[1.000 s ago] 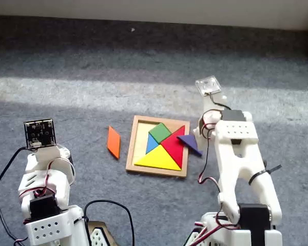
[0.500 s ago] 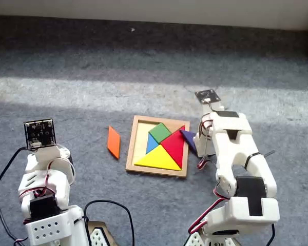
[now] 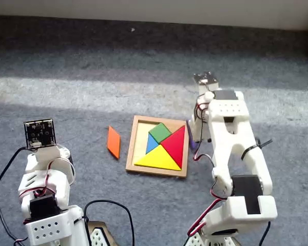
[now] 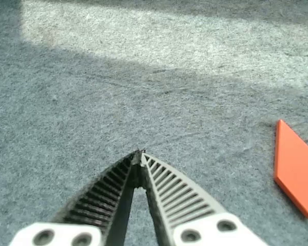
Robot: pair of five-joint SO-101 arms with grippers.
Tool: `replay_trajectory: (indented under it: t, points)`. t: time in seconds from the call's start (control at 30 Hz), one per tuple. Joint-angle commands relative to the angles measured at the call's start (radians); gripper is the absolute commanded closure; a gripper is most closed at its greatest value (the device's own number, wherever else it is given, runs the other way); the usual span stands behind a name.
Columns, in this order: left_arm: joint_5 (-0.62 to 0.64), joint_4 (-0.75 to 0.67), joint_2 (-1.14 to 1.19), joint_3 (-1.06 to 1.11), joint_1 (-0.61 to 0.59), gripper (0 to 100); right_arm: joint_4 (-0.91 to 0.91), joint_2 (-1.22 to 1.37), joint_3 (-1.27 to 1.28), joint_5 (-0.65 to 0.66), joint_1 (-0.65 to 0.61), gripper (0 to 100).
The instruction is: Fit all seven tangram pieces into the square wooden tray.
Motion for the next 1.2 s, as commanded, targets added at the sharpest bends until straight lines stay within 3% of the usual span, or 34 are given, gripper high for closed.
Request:
replay_trajectory:
  t: [0.0,0.27,0.5,0.7,0.93,1.17]
  points:
    - [0.003,-0.018,-0.008,-0.007,-0.007,100,0.012,-0.001,-0.081,-0.049,-0.010,82.1]
    - [0.003,-0.018,-0.008,-0.007,-0.007,100,-0.071,0.005,-0.081,-0.133,-0.024,81.7]
    - [0.003,-0.018,-0.008,-0.007,-0.008,100,-0.082,0.170,-0.104,-0.137,-0.108,74.2]
    - [0.003,-0.017,-0.008,-0.007,-0.008,100,-0.096,0.277,-0.182,-0.110,-0.088,74.3]
    - [0.003,-0.018,-0.008,-0.007,-0.008,100,-0.099,0.308,-0.191,-0.055,-0.090,85.1]
    - [0.003,-0.018,-0.008,-0.007,-0.007,100,-0.088,0.295,-0.191,-0.037,-0.091,87.4]
